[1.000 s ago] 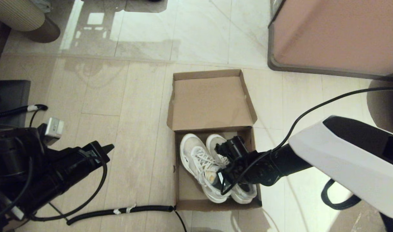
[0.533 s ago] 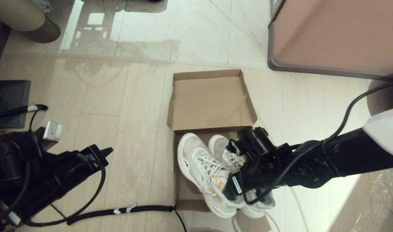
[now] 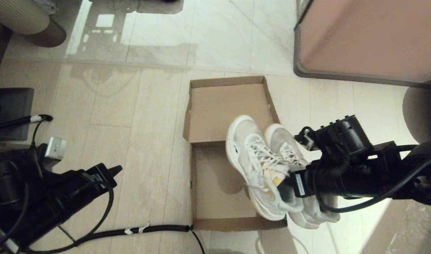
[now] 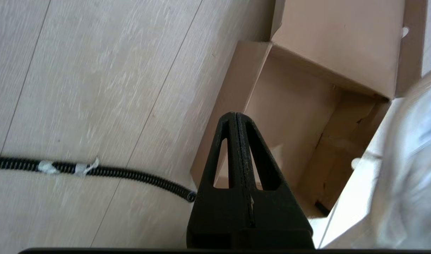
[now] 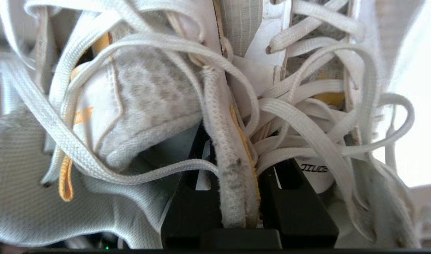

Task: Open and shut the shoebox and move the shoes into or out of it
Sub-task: Put the shoes out of the shoe box

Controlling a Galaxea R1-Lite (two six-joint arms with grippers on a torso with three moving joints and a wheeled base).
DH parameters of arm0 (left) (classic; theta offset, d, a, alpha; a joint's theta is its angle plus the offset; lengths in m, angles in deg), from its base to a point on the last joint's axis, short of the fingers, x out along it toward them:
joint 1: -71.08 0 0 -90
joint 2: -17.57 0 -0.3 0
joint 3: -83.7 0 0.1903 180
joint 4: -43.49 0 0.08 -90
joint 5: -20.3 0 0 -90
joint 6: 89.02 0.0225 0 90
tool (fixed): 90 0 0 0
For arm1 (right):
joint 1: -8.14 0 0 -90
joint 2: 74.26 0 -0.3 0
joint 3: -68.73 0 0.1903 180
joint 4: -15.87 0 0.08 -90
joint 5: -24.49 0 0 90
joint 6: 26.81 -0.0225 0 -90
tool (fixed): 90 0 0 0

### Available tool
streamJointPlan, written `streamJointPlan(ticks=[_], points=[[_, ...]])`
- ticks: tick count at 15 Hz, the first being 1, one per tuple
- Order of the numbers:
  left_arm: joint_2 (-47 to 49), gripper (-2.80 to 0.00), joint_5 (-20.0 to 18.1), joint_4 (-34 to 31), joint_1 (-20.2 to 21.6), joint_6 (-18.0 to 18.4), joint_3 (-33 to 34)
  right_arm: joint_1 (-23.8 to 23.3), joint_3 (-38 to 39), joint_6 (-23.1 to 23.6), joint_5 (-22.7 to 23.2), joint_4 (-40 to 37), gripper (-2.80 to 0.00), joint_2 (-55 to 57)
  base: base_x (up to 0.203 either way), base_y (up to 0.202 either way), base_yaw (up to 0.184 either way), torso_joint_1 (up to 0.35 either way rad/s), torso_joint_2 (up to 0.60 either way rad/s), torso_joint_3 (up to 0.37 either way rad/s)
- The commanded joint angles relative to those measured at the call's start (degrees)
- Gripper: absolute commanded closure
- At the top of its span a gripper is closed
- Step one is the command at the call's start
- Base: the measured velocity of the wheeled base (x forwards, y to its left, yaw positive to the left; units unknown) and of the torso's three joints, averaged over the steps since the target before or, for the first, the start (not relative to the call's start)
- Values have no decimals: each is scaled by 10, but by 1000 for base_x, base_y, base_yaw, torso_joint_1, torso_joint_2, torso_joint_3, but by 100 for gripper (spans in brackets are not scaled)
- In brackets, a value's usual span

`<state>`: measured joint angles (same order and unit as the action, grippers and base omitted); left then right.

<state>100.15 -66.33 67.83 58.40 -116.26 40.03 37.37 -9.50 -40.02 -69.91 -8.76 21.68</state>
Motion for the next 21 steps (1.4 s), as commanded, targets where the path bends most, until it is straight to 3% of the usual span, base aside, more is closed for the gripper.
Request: streamJointPlan(ticks=[1, 5, 8, 16, 21], points=[[-2, 0, 1, 4, 0, -2, 7, -76, -1, 11, -2, 1, 0, -25, 0, 0, 0, 0, 0, 0], [-1, 0, 1, 4, -1, -1, 7, -214, -14, 75, -1, 35, 0, 23, 0, 0, 0, 0, 0, 0], [0, 0, 1, 4, 0, 3, 9, -274, -61, 95, 2, 93, 0, 98, 0, 0, 0, 0, 0, 0], [21, 0, 0, 3, -1, 3, 17, -344, -268, 89, -2, 244, 0, 338, 0, 0, 0, 0, 0, 0], [21, 0, 1, 3, 0, 3, 18, -372, -424, 95, -3, 251, 0, 448, 0, 0, 0, 0, 0, 0]])
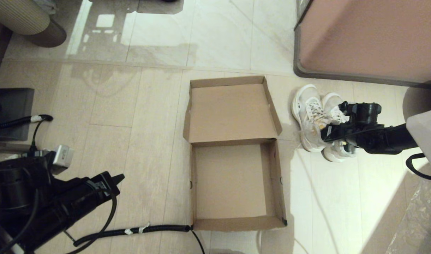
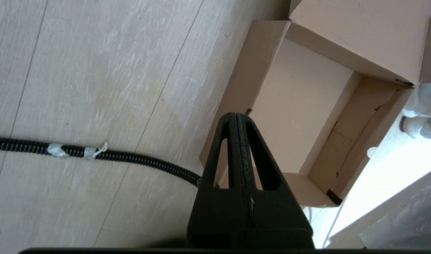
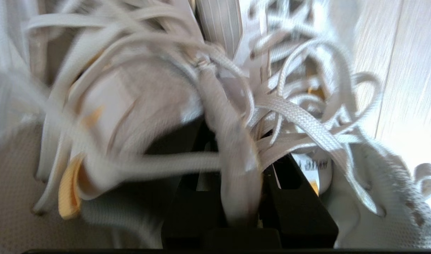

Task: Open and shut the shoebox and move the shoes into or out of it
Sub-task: Put the shoes out of the shoe box

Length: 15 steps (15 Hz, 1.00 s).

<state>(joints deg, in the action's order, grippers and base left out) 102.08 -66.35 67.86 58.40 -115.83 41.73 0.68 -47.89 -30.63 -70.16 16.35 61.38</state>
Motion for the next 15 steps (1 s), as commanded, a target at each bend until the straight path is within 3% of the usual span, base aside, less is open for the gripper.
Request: streamJointPlan(ticks=[1, 4, 5, 10, 15], points=[[3, 0, 0, 2, 0, -2, 0, -7, -60, 2, -1, -7, 0, 62, 0, 0, 0, 0, 0, 0], [11, 0, 0, 3, 0, -2, -8, -5, -115, 2, -1, -40, 0, 87, 0, 0, 0, 0, 0, 0], [12, 0, 1, 4, 0, -2, -6, -4, -130, 2, -1, -51, -280, 94, 0, 0, 0, 0, 0, 0], [15, 0, 1, 4, 5, -3, -8, -3, -131, 2, -1, -78, -280, 52, 0, 0, 0, 0, 0, 0], [14, 0, 0, 4, 5, -3, -7, -3, -2, 1, 0, -90, -280, -68, 0, 0, 0, 0, 0, 0]])
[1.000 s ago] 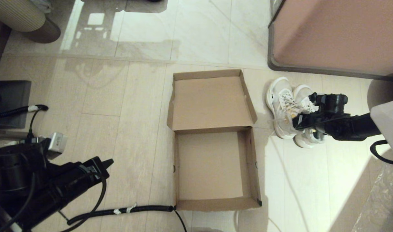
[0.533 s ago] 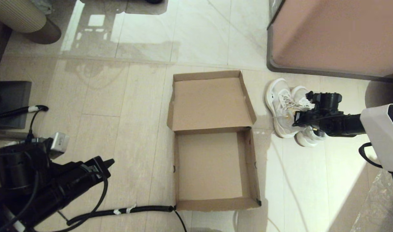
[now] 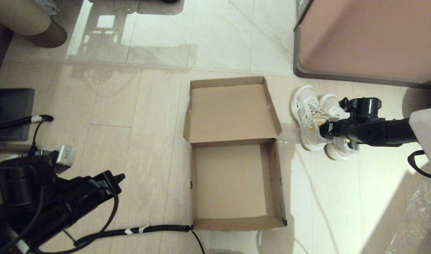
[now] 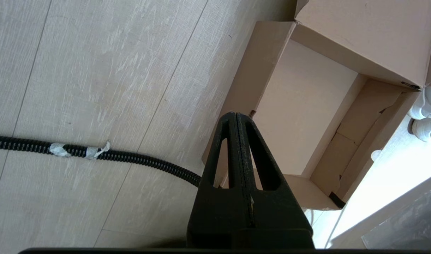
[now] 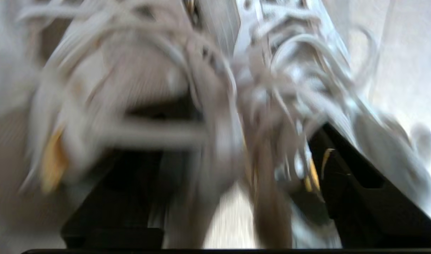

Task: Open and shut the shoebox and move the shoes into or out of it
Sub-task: Put the shoes out of the shoe box, then put the shoes into the shoe box

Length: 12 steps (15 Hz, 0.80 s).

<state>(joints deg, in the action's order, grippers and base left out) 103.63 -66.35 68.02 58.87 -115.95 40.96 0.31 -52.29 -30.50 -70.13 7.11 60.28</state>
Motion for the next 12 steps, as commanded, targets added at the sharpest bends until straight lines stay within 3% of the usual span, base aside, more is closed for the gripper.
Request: streamJointPlan(ticks=[1, 8, 11, 12], points=[[-5, 0, 0, 3, 1, -1, 2, 1, 72, 0, 0, 3, -280, -79, 0, 0, 0, 0, 0, 0], [-32, 0, 1, 3, -1, 0, 24, 9, 270, -7, 19, 7, -280, -233, 0, 0, 0, 0, 0, 0], [-54, 0, 0, 3, -2, 4, 73, 33, 373, -11, 22, 64, -280, -277, 0, 0, 0, 0, 0, 0], [-62, 0, -1, 3, -3, 4, 87, 42, 410, -11, 22, 88, 0, -290, 0, 0, 0, 0, 0, 0]])
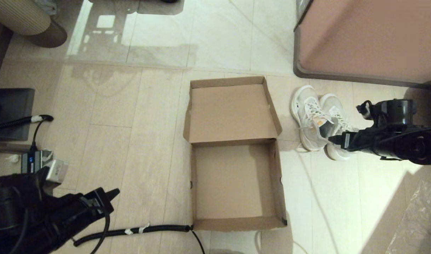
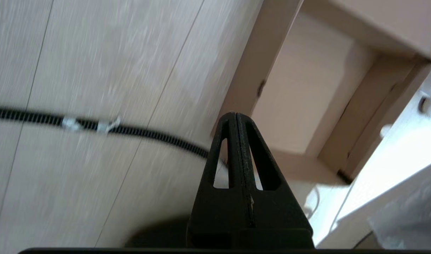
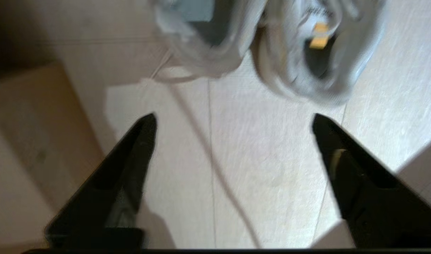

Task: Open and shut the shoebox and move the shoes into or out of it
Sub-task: Put the shoes into the shoe box

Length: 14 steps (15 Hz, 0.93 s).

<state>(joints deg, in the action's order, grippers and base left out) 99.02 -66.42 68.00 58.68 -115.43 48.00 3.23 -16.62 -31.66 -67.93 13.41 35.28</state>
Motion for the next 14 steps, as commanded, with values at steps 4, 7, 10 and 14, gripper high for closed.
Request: streamJointPlan(ticks=[4, 7, 10, 14], points=[[-19, 0, -2, 3, -3, 14, 11, 54, 177, -4, -1, 74, 0, -95, 0, 0, 0, 0, 0, 0], [30, 0, -3, 3, -34, 13, -40, 93, 209, -17, -3, 76, 0, -126, 0, 0, 0, 0, 0, 0], [35, 0, -9, 3, -69, 35, -50, 154, 240, -70, -29, 75, 0, -145, 0, 0, 0, 0, 0, 0], [50, 0, -67, 3, -69, 37, -71, 184, 256, -97, -108, 76, 0, -154, 0, 0, 0, 0, 0, 0]])
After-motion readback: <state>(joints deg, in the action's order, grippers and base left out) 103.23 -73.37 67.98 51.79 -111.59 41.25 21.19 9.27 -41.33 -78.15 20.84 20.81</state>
